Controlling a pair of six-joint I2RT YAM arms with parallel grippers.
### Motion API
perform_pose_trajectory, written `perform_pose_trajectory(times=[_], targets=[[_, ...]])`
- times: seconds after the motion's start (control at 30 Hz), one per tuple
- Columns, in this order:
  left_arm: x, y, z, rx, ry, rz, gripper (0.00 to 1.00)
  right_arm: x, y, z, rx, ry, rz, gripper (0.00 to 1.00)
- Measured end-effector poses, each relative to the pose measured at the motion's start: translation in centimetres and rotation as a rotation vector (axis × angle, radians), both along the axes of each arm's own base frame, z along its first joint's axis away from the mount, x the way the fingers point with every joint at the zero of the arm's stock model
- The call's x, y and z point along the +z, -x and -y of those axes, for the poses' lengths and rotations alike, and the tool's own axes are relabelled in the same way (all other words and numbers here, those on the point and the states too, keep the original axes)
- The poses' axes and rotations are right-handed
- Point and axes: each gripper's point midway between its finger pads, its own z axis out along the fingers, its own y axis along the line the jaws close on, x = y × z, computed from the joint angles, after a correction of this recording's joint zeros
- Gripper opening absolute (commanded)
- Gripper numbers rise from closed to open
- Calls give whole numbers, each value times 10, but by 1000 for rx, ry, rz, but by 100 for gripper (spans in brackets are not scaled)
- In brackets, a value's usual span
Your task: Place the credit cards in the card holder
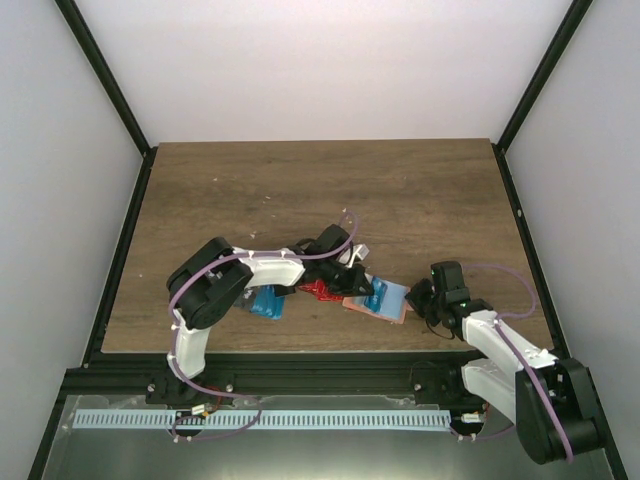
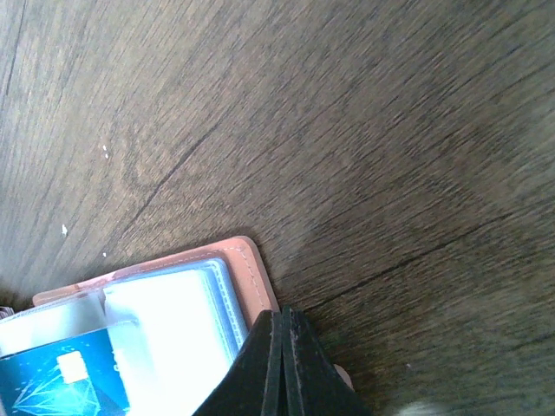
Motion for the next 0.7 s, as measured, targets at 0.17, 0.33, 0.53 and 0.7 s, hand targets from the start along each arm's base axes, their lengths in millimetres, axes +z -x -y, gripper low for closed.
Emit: perform_pose_trajectory(times=[0.17, 0.33, 0.53, 0.7], targets=[[-7, 6, -4, 15, -2, -40, 4, 0, 1, -1, 4, -7, 1, 1], [-6, 7, -3, 24, 18, -60, 4, 0, 2, -2, 10, -12, 7, 1], [-6, 5, -1, 36, 25, -68, 4, 0, 3, -5, 35, -21, 18, 1], [-8, 3, 2, 38, 26, -69, 4, 0, 5, -6, 45, -24, 28, 1]])
